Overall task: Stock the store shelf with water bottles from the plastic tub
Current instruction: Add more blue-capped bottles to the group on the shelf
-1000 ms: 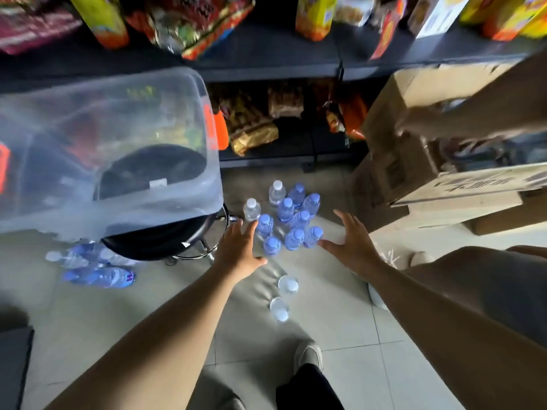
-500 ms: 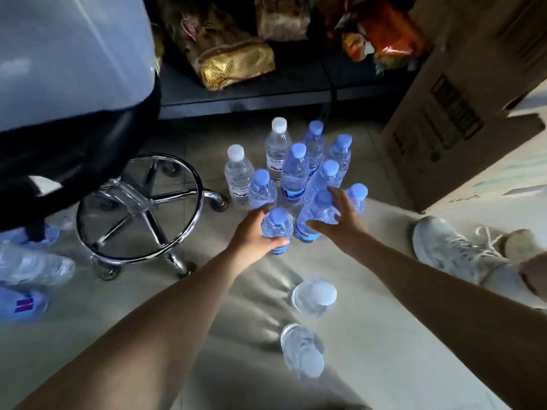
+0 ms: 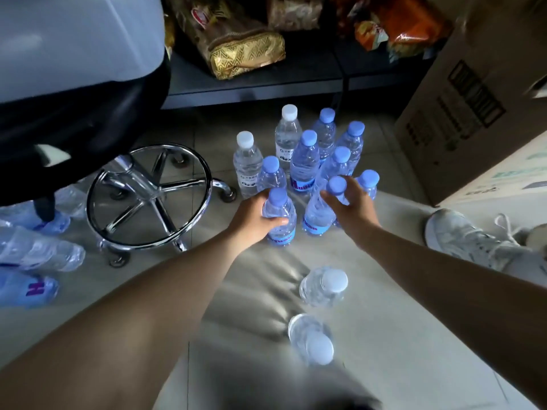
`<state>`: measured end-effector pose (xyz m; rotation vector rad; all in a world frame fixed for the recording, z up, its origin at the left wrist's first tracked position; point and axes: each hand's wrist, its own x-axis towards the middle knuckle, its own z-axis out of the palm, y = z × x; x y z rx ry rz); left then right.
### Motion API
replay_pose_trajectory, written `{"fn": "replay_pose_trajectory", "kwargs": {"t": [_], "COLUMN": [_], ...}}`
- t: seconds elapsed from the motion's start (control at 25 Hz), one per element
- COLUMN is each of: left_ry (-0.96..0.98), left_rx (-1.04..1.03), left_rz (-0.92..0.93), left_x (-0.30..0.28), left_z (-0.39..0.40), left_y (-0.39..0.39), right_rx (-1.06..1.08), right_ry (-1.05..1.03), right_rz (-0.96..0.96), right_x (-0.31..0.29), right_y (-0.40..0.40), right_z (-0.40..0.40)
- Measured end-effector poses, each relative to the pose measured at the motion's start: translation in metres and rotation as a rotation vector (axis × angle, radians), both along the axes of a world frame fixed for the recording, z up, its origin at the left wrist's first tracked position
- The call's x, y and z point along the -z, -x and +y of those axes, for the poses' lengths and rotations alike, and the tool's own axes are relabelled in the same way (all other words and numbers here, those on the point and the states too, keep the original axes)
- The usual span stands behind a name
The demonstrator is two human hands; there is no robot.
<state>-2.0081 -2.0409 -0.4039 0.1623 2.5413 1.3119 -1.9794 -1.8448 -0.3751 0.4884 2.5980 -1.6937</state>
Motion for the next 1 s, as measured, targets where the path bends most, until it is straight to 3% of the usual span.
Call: {"fn": "replay_pose_trajectory", "kwargs": {"t": [0.16, 0.28, 0.48, 0.72, 1.0], "left_ry": [0.016, -0.019, -0.057, -0.129, -0.145], "left_rx": [-0.046, -0.082, -0.118, -0.055, -0.205], "left_rz": [0.040, 0.065, 0.088, 0.146, 0.352], "left_x": [-0.084, -0.193, -0.399, -0.705, -0.986], "left_z": [0.006, 0.010, -0.012, -0.081, -0.156], "left_y": [-0.024, -0.038, -0.052, -0.043, -0.025], "right_rx": [-0.026, -0.058, -0.147, -0.242, -0.401], "right_ry": [-0.030, -0.077, -0.053, -0.013, 0.041], "right_rz": [-0.012, 0.020, 0.078, 0.258, 0.522], "right_x": [-0.100, -0.208, -0.418, -0.715, -0.962], "right_y": [-0.018, -0.026, -0.035, -0.029, 0.007], "right_z": [0.001, -0.004, -0.026, -0.078, -0.141]}}
